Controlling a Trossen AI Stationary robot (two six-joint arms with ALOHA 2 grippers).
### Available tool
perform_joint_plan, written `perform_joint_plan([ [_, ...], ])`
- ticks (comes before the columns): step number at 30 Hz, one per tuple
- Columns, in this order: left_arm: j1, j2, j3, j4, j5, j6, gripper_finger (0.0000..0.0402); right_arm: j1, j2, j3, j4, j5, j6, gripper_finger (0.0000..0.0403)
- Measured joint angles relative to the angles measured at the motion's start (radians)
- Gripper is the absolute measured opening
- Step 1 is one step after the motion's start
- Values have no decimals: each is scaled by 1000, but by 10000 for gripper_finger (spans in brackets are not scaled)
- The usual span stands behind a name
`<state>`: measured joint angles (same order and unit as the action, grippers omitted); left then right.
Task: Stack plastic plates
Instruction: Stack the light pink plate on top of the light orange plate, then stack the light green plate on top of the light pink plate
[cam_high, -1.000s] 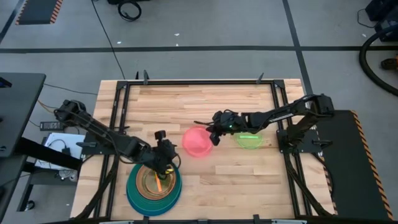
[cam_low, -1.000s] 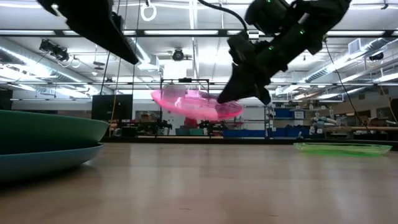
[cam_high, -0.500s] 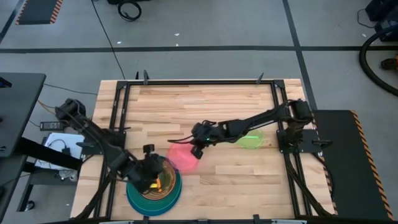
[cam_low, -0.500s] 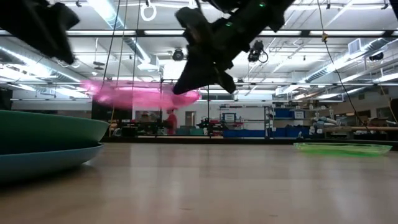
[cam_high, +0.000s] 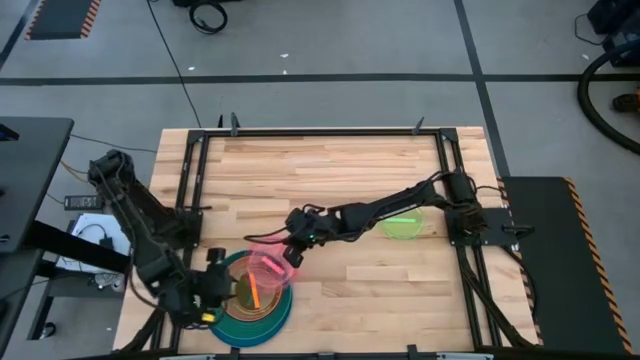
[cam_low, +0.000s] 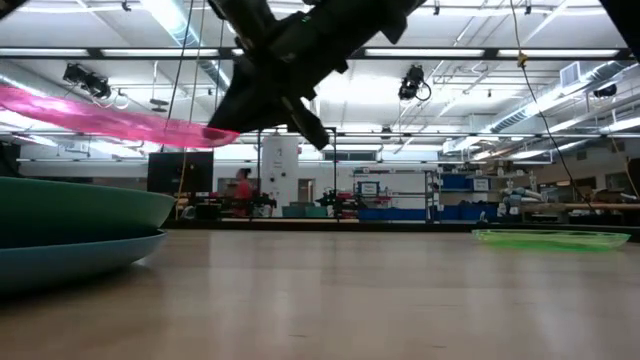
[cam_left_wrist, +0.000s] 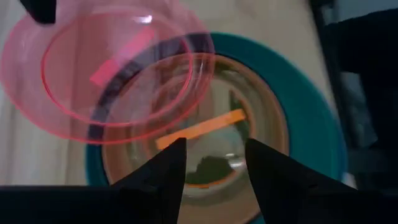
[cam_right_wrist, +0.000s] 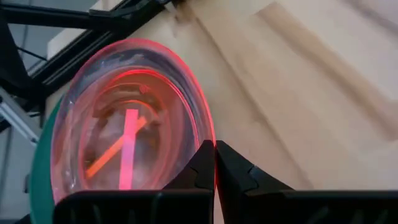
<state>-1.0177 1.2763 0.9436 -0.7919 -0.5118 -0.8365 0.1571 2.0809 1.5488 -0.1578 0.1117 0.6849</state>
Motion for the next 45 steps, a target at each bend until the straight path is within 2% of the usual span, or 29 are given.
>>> perform_joint_plan([
  [7, -71, -16, 0, 14, -2, 31, 172, 34, 112, 137, 5, -9, 75, 9],
  [18, -76, -16, 0, 17, -3, 36, 172, 73, 294, 393, -29, -9, 104, 9],
  [26, -89, -16, 0, 16, 2, 37, 172, 78, 313, 411, -25, -9, 109, 17],
  [33, -116, -16, 0, 16, 3, 36, 172, 82, 312, 412, -16, -45, 113, 69],
  [36, -121, -16, 0, 16, 4, 36, 172, 82, 312, 412, -3, -99, 108, 92],
  [41, -117, -16, 0, 17, 2, 36, 172, 66, 292, 412, -9, -253, 128, 110],
  [45, -118, -16, 0, 18, -12, 36, 172, 54, 274, 413, -62, -270, 115, 109],
])
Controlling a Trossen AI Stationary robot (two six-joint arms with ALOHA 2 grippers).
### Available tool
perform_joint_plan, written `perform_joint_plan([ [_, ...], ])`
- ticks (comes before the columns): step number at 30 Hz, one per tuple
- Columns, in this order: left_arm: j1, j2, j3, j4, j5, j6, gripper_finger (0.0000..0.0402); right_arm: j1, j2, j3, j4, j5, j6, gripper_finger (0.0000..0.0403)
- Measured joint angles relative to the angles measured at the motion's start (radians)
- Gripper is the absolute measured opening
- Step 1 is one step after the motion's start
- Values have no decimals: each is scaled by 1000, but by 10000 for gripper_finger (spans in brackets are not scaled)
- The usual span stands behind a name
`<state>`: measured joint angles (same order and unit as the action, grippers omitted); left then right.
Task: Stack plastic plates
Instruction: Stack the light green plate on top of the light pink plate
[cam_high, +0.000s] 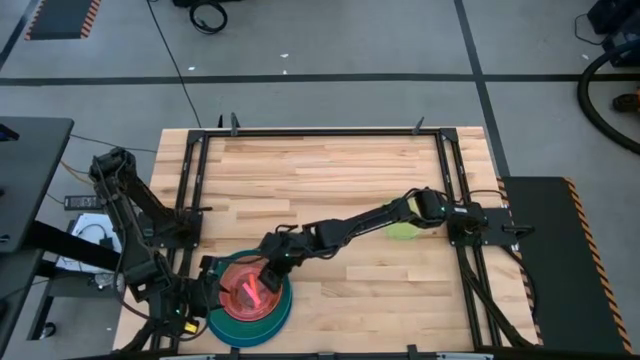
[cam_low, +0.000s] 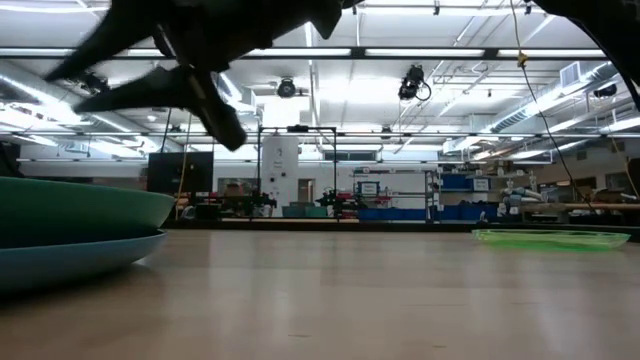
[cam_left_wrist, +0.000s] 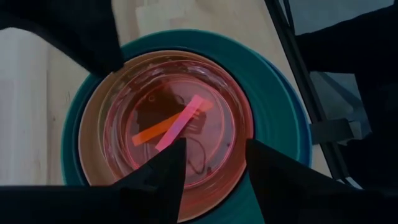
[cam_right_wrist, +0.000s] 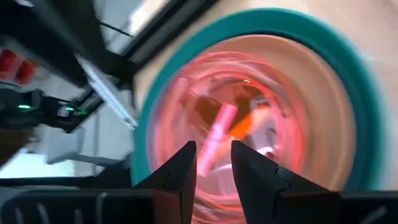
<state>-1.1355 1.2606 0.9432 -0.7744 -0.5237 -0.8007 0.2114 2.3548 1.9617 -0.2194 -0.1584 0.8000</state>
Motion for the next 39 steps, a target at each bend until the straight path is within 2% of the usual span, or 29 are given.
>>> perform_joint_plan([
  [6, 0, 3, -2, 0, -13, -3, 172, -9, -56, -1, -220, 57, -71, 108],
  [13, 4, 11, -3, -9, -144, 55, 172, -5, -121, -1, -600, 247, -135, 108],
  [17, 23, 10, -3, -10, -211, 110, 172, 4, -152, -1, -785, 348, -108, 108],
  [21, 69, 10, -3, -9, -293, 160, 172, 16, -176, -2, -941, 512, -56, 101],
  [26, 140, 10, -3, -8, -312, 227, 172, 20, -192, -2, -1120, 619, 39, 84],
  [30, 194, 10, -3, -5, -312, 264, 172, 21, -192, -4, -1237, 646, 87, 73],
  [39, 241, 10, -3, 1, -313, 277, 172, 21, -191, -47, -1332, 648, 99, 50],
])
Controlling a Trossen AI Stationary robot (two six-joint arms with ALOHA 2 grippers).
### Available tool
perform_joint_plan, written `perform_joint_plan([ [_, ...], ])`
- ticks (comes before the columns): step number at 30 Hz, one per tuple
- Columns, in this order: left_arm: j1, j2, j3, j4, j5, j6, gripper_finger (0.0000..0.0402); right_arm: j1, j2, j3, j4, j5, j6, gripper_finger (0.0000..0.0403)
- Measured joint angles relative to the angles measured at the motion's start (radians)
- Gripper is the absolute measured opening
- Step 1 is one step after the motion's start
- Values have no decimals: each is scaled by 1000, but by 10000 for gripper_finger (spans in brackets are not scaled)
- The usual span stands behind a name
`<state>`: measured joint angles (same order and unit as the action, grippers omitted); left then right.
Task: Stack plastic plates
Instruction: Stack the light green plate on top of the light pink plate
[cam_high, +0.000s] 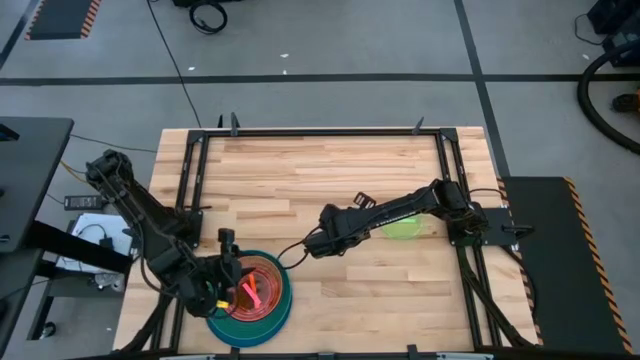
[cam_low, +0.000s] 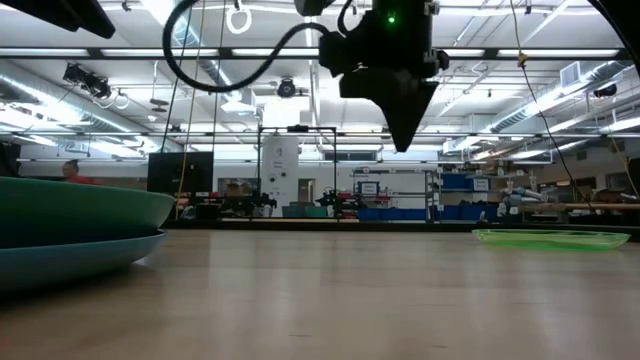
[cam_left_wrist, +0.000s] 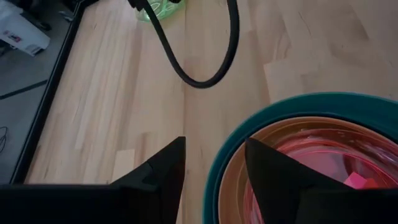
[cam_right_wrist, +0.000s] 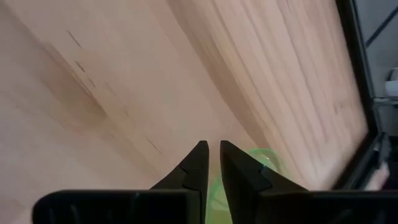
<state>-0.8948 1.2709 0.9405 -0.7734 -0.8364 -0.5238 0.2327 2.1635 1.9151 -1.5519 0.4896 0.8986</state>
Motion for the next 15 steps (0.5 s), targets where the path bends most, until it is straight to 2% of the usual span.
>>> perform_joint_plan([
  [15, -8, 0, 0, 2, 2, -13, 172, 0, -16, -54, -19, 15, -8, 13],
])
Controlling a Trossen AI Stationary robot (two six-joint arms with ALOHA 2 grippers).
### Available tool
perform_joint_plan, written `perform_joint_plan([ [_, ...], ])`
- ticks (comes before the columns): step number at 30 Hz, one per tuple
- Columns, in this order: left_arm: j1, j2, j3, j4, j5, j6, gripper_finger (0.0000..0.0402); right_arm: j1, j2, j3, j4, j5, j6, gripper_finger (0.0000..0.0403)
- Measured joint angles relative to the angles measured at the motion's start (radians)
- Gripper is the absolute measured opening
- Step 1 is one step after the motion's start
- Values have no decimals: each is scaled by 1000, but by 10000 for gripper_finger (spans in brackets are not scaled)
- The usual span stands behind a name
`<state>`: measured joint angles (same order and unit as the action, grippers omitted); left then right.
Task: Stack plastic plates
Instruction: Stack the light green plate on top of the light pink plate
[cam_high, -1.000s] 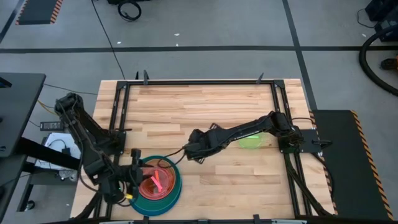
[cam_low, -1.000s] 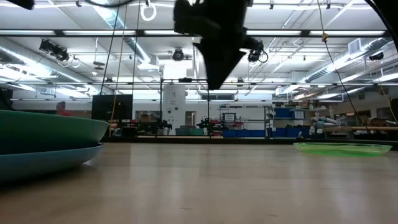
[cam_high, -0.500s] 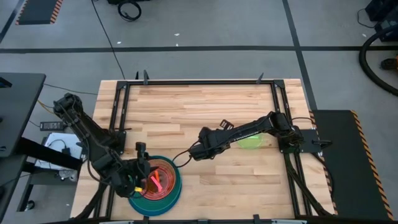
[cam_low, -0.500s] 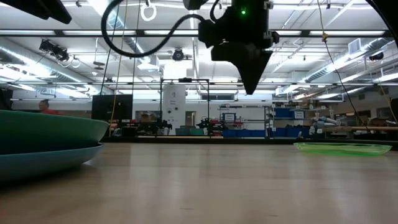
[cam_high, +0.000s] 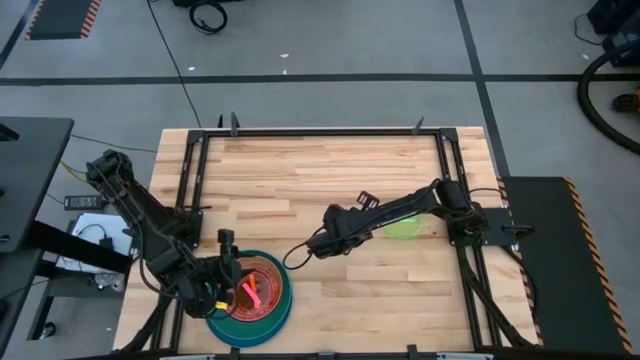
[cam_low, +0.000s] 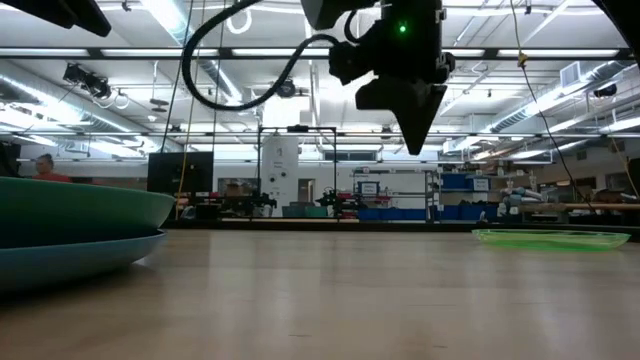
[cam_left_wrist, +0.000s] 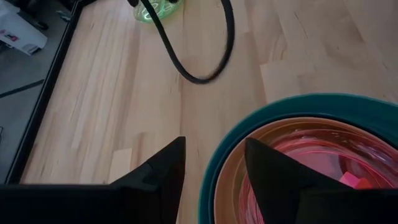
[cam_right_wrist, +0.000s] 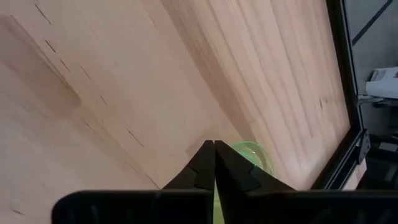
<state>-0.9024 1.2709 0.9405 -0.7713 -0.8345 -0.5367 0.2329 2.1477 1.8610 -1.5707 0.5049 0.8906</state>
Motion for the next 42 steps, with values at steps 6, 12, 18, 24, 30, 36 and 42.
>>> perform_joint_plan([
  [6, 0, 0, 0, -2, 0, -1, 172, 0, -69, 0, -1, 29, 0, 9],
  [12, 0, 0, 0, -2, 1, -5, 172, 0, -149, -76, 0, 41, 18, 9],
  [18, -1, 0, 0, -2, 1, -9, 172, 1, -267, -291, 30, 25, 95, 8],
  [24, 0, 0, 0, -2, 1, -9, 172, 11, -367, -473, 90, -39, 112, 8],
  [30, 11, 0, 0, 10, 1, 1, 172, -18, -491, -576, 181, -97, 77, 8],
  [36, 32, 0, 0, 18, 0, 71, 172, -98, -640, -720, 399, -112, -122, 7],
  [42, 34, 0, 1, 18, -1, 112, 172, -178, -697, -783, 519, -182, -351, 7],
])
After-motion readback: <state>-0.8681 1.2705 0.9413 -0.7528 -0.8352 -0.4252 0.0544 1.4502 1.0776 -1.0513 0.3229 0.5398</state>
